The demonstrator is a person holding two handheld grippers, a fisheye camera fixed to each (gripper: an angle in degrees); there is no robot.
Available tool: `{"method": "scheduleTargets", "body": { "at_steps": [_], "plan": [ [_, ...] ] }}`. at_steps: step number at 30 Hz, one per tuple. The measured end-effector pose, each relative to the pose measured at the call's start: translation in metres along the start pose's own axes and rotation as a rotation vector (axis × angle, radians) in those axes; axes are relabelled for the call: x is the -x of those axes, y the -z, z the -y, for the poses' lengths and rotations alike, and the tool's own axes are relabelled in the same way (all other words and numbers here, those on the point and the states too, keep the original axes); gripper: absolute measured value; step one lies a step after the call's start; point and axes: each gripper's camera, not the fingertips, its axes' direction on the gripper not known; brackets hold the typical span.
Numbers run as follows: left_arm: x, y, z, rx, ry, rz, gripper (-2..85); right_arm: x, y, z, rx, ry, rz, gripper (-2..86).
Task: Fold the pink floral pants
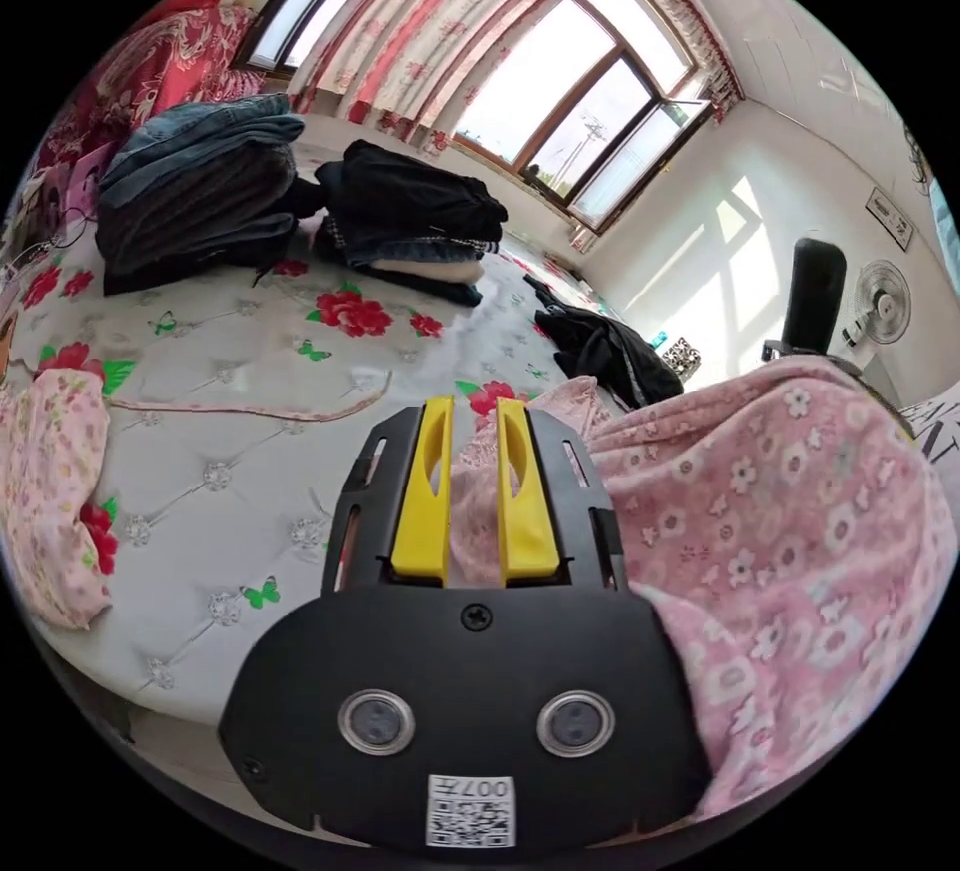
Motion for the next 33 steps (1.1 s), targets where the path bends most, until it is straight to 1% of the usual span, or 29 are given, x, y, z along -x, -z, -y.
{"method": "scheduleTargets", "body": {
  "at_steps": [1,3,4,5,6,8,9,11,13,14,15,16,18,21,22,23,25,26,28,31,33],
  "plan": [
    [0.008,0.014,0.006,-0.005,0.001,0.056,6.1,-0.010,0.007,-0.007,-0.008,-0.027,-0.044,5.2],
    [0.018,0.033,0.017,0.002,-0.002,0.151,5.8,-0.053,0.041,-0.049,-0.053,-0.189,-0.262,6.8],
    [0.024,0.044,0.026,0.001,0.001,0.200,5.8,-0.065,0.051,-0.064,-0.064,-0.244,-0.312,7.0],
    [0.027,0.048,0.031,-0.003,0.000,0.210,5.8,-0.089,0.072,-0.096,-0.087,-0.353,-0.390,7.5],
    [0.032,0.053,0.041,0.000,0.000,0.209,5.9,-0.110,0.095,-0.131,-0.131,-0.460,-0.431,7.8],
    [0.036,0.049,0.058,0.035,-0.010,0.166,6.3,-0.133,0.131,-0.184,-0.204,-0.600,-0.476,8.1],
    [0.033,0.039,0.069,0.065,-0.022,0.126,6.6,-0.142,0.154,-0.216,-0.268,-0.680,-0.510,8.3],
    [0.021,0.013,0.082,0.130,-0.060,0.047,7.7,-0.153,0.183,-0.256,-0.371,-0.756,-0.518,8.7],
    [-0.010,-0.041,0.091,0.265,-0.125,-0.079,9.4,-0.169,0.209,-0.294,-0.446,-0.852,-0.569,9.3],
    [-0.019,-0.056,0.091,0.301,-0.141,-0.106,10.0,-0.181,0.227,-0.322,-0.490,-0.929,-0.627,9.7],
    [-0.037,-0.086,0.088,0.377,-0.163,-0.147,10.9,-0.195,0.245,-0.354,-0.530,-1.030,-0.686,10.0],
    [-0.055,-0.113,0.083,0.445,-0.178,-0.167,11.7,-0.201,0.255,-0.370,-0.552,-1.080,-0.708,10.2],
    [-0.078,-0.150,0.075,0.526,-0.220,-0.140,12.5,-0.220,0.296,-0.437,-0.640,-1.237,-0.773,10.5],
    [-0.092,-0.207,0.063,0.707,-0.289,0.069,11.0,-0.240,0.352,-0.510,-0.712,-1.404,-0.849,10.9],
    [-0.089,-0.215,0.067,0.722,-0.290,0.048,10.0,-0.243,0.363,-0.521,-0.727,-1.428,-0.864,11.0],
    [-0.085,-0.215,0.072,0.721,-0.280,0.028,9.5,-0.249,0.388,-0.542,-0.748,-1.463,-0.900,11.1],
    [-0.065,-0.209,0.100,0.729,-0.177,-0.044,6.9,-0.260,0.421,-0.567,-0.765,-1.509,-0.932,11.4],
    [-0.060,-0.202,0.110,0.706,-0.152,-0.046,6.3,-0.270,0.440,-0.581,-0.764,-1.529,-0.941,11.5],
    [-0.048,-0.155,0.154,0.541,-0.083,-0.015,4.8,-0.286,0.463,-0.600,-0.753,-1.566,-0.934,11.4],
    [-0.042,-0.087,0.196,0.373,-0.075,0.047,4.7,-0.315,0.480,-0.621,-0.720,-1.602,-0.868,10.5],
    [-0.030,-0.054,0.202,0.330,-0.036,0.129,4.8,-0.316,0.486,-0.618,-0.679,-1.630,-0.962,8.4]
  ]
}}
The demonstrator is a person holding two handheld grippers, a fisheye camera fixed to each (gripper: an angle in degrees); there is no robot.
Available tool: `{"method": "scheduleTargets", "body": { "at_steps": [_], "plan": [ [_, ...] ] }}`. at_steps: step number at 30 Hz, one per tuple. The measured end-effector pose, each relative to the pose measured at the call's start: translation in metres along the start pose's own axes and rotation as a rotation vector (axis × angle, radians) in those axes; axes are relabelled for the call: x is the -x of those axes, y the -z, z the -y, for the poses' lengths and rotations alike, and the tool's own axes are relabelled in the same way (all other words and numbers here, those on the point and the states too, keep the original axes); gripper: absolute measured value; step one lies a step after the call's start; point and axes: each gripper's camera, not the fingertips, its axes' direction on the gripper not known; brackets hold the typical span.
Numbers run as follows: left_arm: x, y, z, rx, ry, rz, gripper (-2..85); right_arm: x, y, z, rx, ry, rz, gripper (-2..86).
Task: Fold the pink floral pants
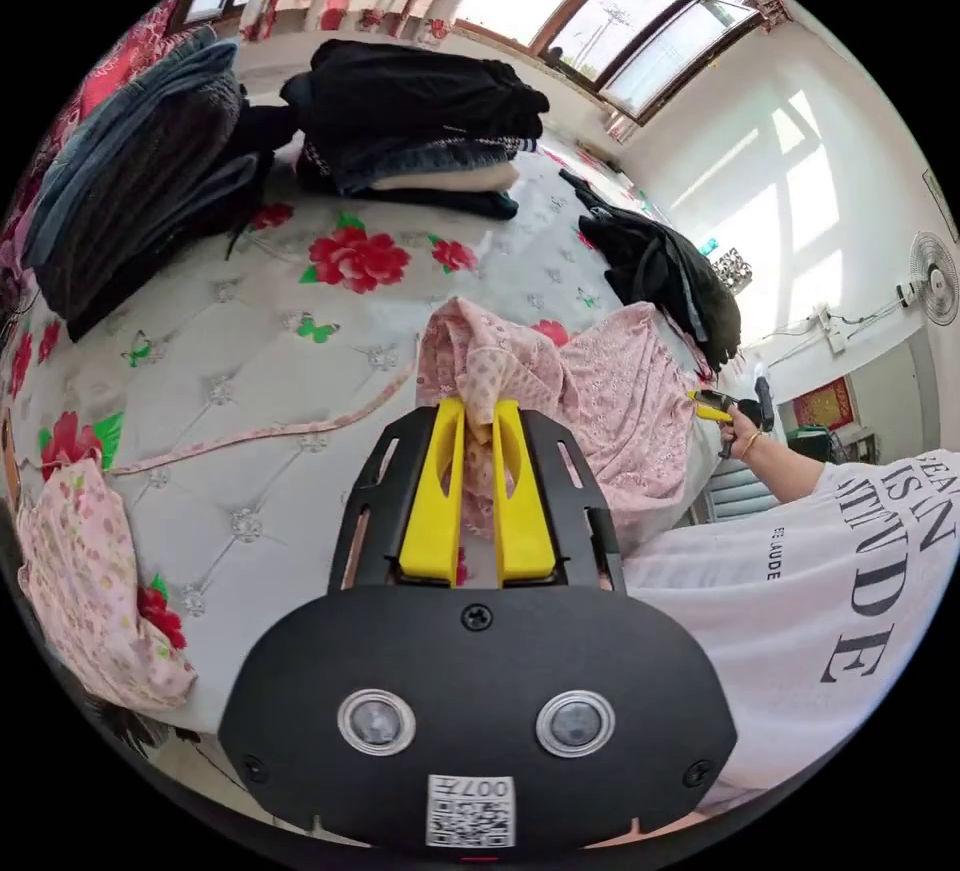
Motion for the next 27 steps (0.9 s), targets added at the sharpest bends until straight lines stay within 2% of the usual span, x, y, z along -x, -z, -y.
{"method": "scheduleTargets", "body": {
  "at_steps": [3,6,9,14,17,20,23,24,27],
  "plan": [
    [0.042,0.029,-0.037,-0.004,0.208,0.100,4.6,0.001,0.008,0.003,0.005,0.068,-0.055,4.7],
    [0.084,0.051,-0.101,-0.037,0.500,0.106,3.7,-0.025,0.031,0.003,0.013,0.032,0.083,2.0],
    [0.094,0.062,-0.151,-0.069,0.611,0.049,4.3,-0.062,0.066,-0.006,-0.037,-0.027,0.221,0.9],
    [0.079,0.067,-0.152,-0.090,0.561,0.057,7.0,-0.105,0.117,-0.017,-0.055,-0.089,0.300,0.3],
    [0.062,0.061,-0.122,-0.066,0.433,0.062,8.1,-0.120,0.153,-0.022,-0.090,-0.119,0.348,0.2],
    [0.047,0.032,-0.099,0.034,0.326,0.107,8.2,-0.128,0.188,-0.031,-0.118,-0.114,0.350,0.1],
    [0.054,-0.025,-0.097,0.252,0.321,0.208,6.9,-0.137,0.219,-0.046,-0.131,-0.106,0.334,0.1],
    [0.049,-0.016,-0.100,0.145,0.278,0.291,3.3,-0.144,0.230,-0.054,-0.136,-0.114,0.336,0.1],
    [0.052,-0.012,-0.101,0.127,0.199,0.264,0.0,-0.166,0.257,-0.078,-0.156,-0.142,0.347,0.1]
  ]
}}
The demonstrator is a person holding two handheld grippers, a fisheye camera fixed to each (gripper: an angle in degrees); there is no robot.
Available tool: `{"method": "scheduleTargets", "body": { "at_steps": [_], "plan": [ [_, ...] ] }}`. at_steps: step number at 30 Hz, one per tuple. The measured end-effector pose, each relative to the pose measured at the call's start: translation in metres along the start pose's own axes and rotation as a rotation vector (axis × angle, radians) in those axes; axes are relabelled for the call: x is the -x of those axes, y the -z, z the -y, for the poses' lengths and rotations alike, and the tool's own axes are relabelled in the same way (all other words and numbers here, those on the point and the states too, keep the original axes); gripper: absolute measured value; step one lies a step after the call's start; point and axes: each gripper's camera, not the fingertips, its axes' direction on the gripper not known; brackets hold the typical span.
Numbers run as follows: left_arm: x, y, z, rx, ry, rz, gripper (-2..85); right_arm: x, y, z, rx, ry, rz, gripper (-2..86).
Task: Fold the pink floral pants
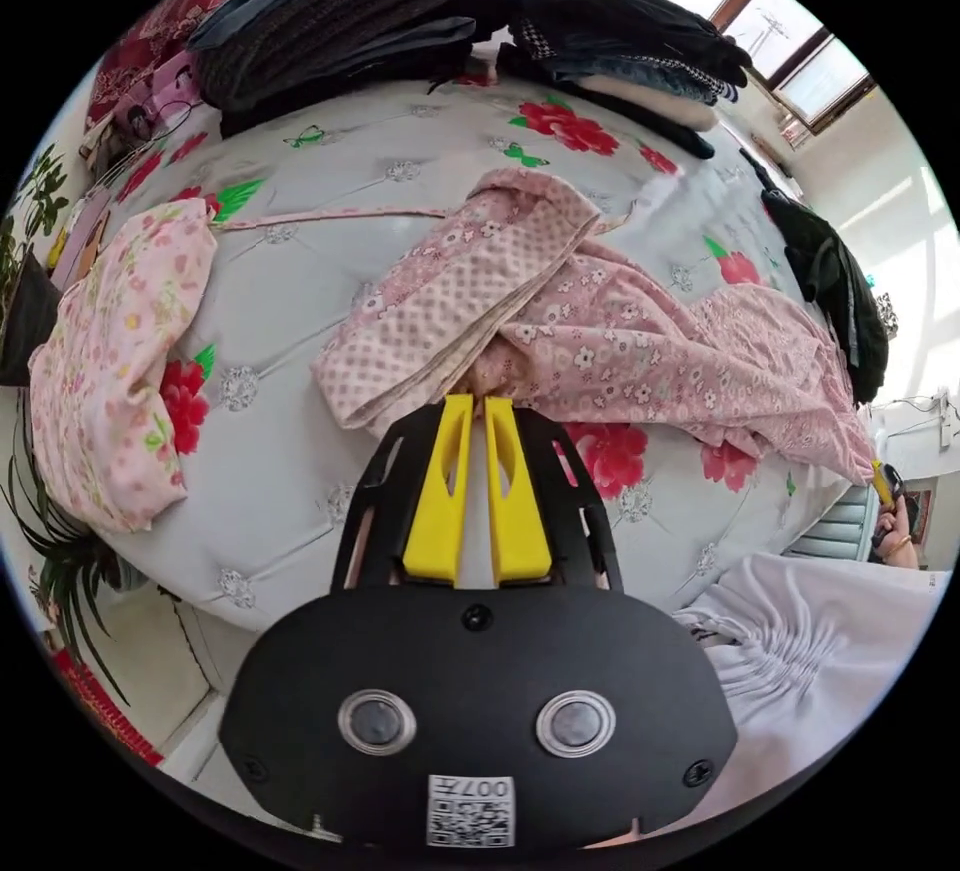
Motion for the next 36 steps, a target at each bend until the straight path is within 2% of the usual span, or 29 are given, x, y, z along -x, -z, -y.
{"method": "scheduleTargets", "body": {
  "at_steps": [4,7,10,13,16,18,21,22,25,27,29,31,33,36],
  "plan": [
    [0.037,0.017,0.002,0.033,0.097,-0.184,-0.7,-0.018,0.026,-0.013,0.000,-0.028,0.002,0.1],
    [0.056,0.046,-0.014,-0.054,0.201,-0.299,-0.5,-0.030,0.040,-0.011,-0.004,-0.056,0.059,0.2],
    [0.059,0.066,-0.032,-0.113,0.293,-0.321,0.7,-0.034,0.048,0.001,0.010,-0.045,0.105,0.2],
    [0.059,0.066,-0.034,-0.128,0.368,-0.375,5.9,-0.030,0.053,0.015,0.038,-0.029,0.123,0.2],
    [0.060,0.042,-0.020,-0.020,0.432,-0.358,8.0,-0.022,0.054,0.030,0.076,0.003,0.136,0.2],
    [0.060,0.040,-0.014,-0.010,0.447,-0.298,5.9,-0.014,0.053,0.041,0.108,0.022,0.138,0.1],
    [0.065,0.052,0.004,0.002,0.478,-0.364,0.6,-0.002,0.052,0.061,0.132,0.005,0.203,0.1],
    [0.064,0.073,0.014,-0.066,0.442,-0.393,0.0,0.002,0.052,0.066,0.136,-0.003,0.225,0.1],
    [0.064,0.146,0.046,-0.256,0.339,-0.526,-0.8,0.041,0.064,0.100,0.118,-0.026,0.454,0.0],
    [0.065,0.199,0.066,-0.360,0.304,-0.563,-0.9,0.099,0.084,0.131,0.107,0.033,0.618,0.0],
    [0.063,0.260,0.078,-0.492,0.256,-0.582,-0.9,0.152,0.108,0.149,0.086,0.108,0.693,0.0],
    [0.061,0.342,0.078,-0.687,0.173,-0.624,-1.0,0.201,0.139,0.162,0.052,0.197,0.775,0.0],
    [0.057,0.396,0.065,-0.799,0.106,-0.608,-1.0,0.247,0.183,0.166,-0.005,0.315,0.863,0.0],
    [0.045,0.445,0.024,-0.874,-0.001,-0.528,-1.0,0.265,0.224,0.155,-0.073,0.442,0.840,0.1]
  ]
}}
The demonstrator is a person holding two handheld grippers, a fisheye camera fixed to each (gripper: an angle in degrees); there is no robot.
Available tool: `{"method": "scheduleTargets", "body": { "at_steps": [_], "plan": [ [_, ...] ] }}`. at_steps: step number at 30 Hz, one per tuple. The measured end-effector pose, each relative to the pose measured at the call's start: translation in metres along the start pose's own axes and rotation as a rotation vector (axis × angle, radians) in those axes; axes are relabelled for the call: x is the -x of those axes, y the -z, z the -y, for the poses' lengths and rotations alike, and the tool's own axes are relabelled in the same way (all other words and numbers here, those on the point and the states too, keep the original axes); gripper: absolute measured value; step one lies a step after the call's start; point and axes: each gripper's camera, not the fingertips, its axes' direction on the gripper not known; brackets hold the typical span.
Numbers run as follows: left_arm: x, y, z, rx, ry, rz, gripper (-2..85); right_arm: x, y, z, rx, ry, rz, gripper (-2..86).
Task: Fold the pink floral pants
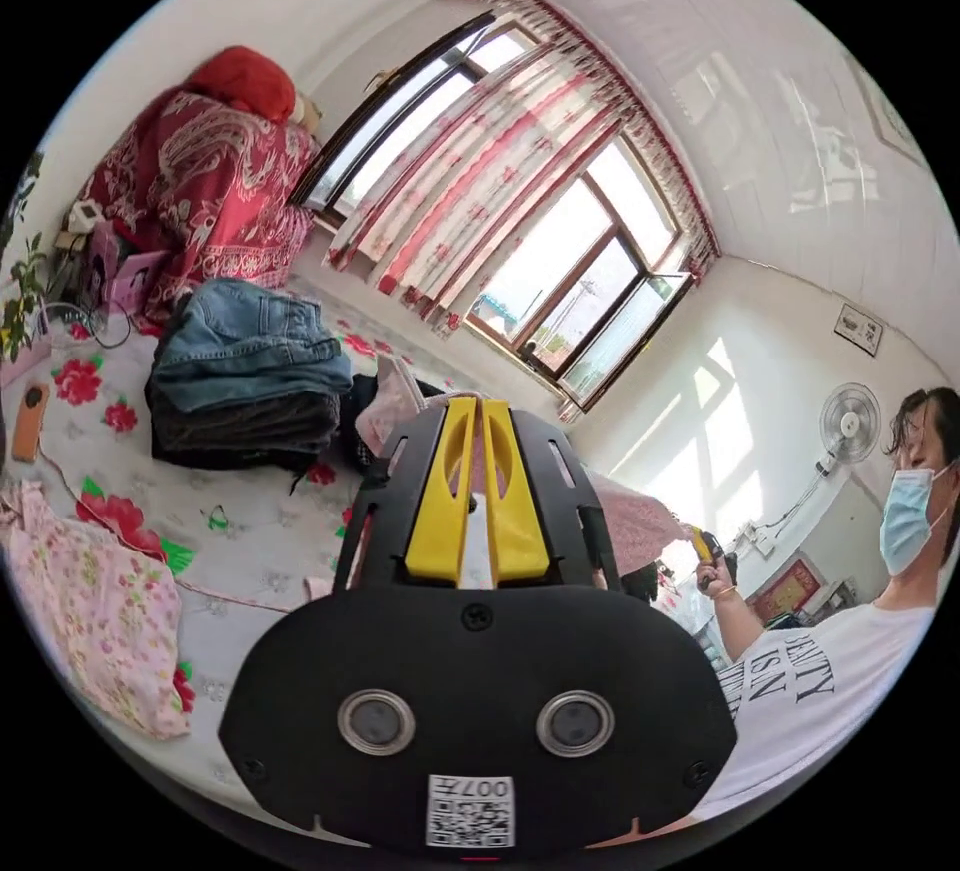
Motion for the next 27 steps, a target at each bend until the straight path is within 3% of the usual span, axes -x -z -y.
{"method": "scheduleTargets", "body": {
  "at_steps": [5,10,12,16,21,27],
  "plan": [
    [0.001,0.015,-0.103,0.191,0.026,0.104,-0.9,-0.044,0.033,-0.058,0.102,0.009,-0.267,0.1],
    [0.080,-0.029,-0.314,0.609,0.487,0.334,-1.0,-0.198,0.063,-0.163,0.237,-0.316,-0.505,0.1],
    [0.091,-0.031,-0.354,0.651,0.583,0.350,-1.0,-0.256,0.071,-0.214,0.285,-0.442,-0.614,0.2],
    [0.070,-0.023,-0.350,0.635,0.508,0.364,-0.9,-0.282,0.080,-0.252,0.293,-0.464,-0.648,0.2],
    [0.041,-0.021,-0.340,0.720,0.359,0.462,-0.9,-0.272,0.075,-0.265,0.374,-0.330,-0.660,0.5],
    [0.055,-0.012,-0.395,0.730,0.525,0.539,0.1,-0.309,0.068,-0.333,0.480,-0.361,-0.900,2.2]
  ]
}}
